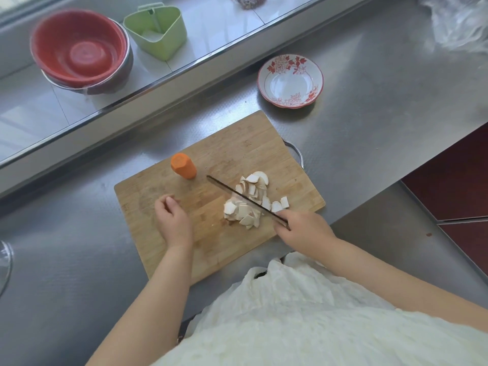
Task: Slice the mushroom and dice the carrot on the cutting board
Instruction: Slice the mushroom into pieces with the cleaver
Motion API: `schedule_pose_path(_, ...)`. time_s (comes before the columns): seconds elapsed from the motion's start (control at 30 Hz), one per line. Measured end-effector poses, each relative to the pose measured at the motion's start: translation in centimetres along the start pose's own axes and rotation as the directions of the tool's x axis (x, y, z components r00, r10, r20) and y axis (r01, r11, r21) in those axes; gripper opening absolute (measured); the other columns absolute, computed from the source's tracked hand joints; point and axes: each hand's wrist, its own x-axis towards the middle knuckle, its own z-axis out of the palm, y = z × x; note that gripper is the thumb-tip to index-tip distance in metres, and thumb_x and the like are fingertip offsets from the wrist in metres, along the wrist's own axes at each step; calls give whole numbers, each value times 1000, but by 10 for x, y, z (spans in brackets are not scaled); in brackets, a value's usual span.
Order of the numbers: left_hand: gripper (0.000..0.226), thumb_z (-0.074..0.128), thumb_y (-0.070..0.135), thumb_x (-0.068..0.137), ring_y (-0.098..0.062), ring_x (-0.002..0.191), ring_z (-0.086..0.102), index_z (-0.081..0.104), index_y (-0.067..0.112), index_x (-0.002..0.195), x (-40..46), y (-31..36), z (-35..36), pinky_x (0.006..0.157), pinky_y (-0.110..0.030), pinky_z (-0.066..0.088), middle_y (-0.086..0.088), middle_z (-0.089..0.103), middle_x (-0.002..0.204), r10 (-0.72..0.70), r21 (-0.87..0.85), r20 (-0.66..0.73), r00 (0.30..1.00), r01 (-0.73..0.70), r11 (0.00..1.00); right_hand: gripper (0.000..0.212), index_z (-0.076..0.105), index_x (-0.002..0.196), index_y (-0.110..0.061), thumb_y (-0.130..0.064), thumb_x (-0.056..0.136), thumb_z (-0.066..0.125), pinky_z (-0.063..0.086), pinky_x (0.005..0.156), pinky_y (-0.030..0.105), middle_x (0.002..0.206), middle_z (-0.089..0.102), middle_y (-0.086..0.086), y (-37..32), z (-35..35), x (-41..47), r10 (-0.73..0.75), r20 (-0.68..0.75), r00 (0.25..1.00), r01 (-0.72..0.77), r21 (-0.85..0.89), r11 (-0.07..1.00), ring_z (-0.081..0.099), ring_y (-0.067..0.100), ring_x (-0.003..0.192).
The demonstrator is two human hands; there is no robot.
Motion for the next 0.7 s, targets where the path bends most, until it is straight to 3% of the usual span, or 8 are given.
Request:
schedule_pose_path(0.1,22,38,29,101,-11,90,59,58,21,98,14,35,-3,87,-36,50,7,62,93,65,-58,20,998,-63,996,36,57,127,-30,-37,92,51,47,62,29,91,70,-5,9,-6,0,-101,-177,979,77,-138,987,65,20,83)
schedule_pose_path(0.2,21,48,27,99,-3,80,55,63,16,90,17,60,-4,79,-21,46,9,62,86,228,-23,202,952,-228,973,39,62,119,-26,-32,81,64,44,54,28,85,72,-3,18,-7,4,-224,-291,930,151,-253,955,68,23,74)
schedule_pose_path(0.3,16,59,25,95,0,70,52,66,16,84,6,75,3,68,-15,41,8,62,79,313,90,541,780,-424,901,34,65,102,-23,-30,69,72,39,43,25,71,67,-6,21,-5,8,-302,-338,892,164,-379,911,64,23,59)
schedule_pose_path(0.4,17,56,33,95,-12,84,53,67,21,92,-7,74,18,73,-28,40,6,60,89,225,323,777,588,-679,659,32,66,91,-21,-28,62,76,34,36,22,60,61,-6,22,-3,11,-366,-354,861,188,-448,874,58,20,47)
schedule_pose_path(0.47,20,51,34,97,-15,94,50,66,23,102,-12,69,28,75,-29,37,6,57,97,181,366,829,529,-758,540,29,66,88,-20,-29,62,75,33,36,21,57,58,-6,23,0,12,-391,-352,850,197,-475,858,56,20,45)
schedule_pose_path(0.53,24,45,34,99,-18,104,49,63,22,110,-8,63,37,79,-30,38,3,56,105,170,370,847,503,-788,492,29,65,85,-21,-30,60,77,30,37,20,54,56,-6,22,5,12,-401,-329,855,207,-491,846,53,20,43)
schedule_pose_path(0.63,31,40,37,101,-19,115,47,57,24,124,0,57,46,90,-33,41,3,55,119,114,374,874,472,-804,462,32,64,84,-22,-34,58,79,27,38,19,52,54,-7,23,14,7,-404,-319,857,215,-491,844,52,19,41)
schedule_pose_path(0.7,31,42,37,100,-17,112,50,57,25,124,4,58,46,89,-34,44,5,58,117,147,363,861,487,-791,493,32,63,86,-24,-35,59,77,28,38,19,54,55,-8,23,18,3,-398,-313,862,218,-481,849,53,17,42)
